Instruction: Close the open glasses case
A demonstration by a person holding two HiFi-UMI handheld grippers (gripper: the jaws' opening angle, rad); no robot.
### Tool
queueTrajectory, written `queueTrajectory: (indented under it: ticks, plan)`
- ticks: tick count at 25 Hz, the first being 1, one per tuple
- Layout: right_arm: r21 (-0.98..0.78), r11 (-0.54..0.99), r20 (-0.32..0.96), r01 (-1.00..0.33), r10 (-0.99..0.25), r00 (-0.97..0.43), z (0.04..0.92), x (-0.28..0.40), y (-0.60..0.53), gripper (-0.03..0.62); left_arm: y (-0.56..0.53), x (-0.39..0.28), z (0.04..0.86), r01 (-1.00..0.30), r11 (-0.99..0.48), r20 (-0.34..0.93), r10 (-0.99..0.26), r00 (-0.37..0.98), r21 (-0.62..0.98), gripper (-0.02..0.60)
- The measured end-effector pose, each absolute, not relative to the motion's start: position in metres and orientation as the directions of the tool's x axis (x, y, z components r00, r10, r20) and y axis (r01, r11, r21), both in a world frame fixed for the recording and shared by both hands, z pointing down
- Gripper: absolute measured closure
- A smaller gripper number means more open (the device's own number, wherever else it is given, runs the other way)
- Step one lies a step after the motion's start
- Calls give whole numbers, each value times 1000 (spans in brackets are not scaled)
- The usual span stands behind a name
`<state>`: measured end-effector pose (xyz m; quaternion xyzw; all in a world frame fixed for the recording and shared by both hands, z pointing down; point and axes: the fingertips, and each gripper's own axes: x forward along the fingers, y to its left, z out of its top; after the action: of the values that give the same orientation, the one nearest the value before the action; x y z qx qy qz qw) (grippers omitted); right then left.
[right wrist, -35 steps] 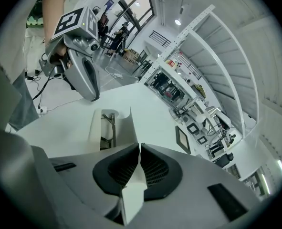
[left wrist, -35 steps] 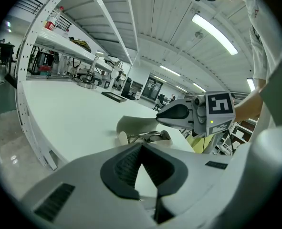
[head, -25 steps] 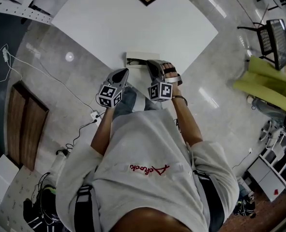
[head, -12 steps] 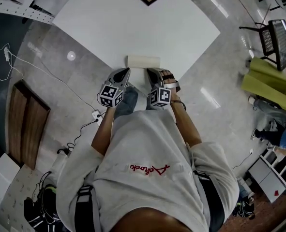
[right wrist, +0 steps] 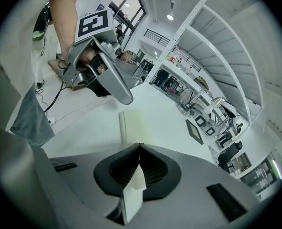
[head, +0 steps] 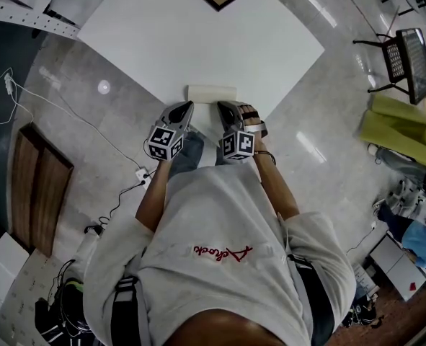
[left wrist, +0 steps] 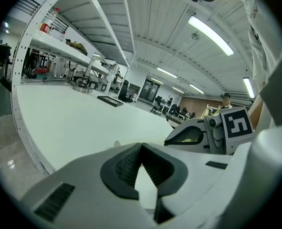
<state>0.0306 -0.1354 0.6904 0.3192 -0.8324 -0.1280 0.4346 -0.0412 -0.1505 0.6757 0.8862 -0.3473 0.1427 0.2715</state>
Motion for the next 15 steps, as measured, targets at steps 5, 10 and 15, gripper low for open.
queueTrajectory:
  ticks: [5,10,15]
  plan:
    - [452,737,615,-502,-665,-423,681,32,-145,589,-153,-39,672,-688,-620,433,-539,723,377,556]
    - [277,644,558,-713,-712,-427,665,42,-158,589,-154,-37,667,-684,-631,425,-540,726,367,557]
    - [86,535,482,-841,-760,-435,642,49,-175,589,-158,-37,659,-675,-646,407,-544,734,356,557]
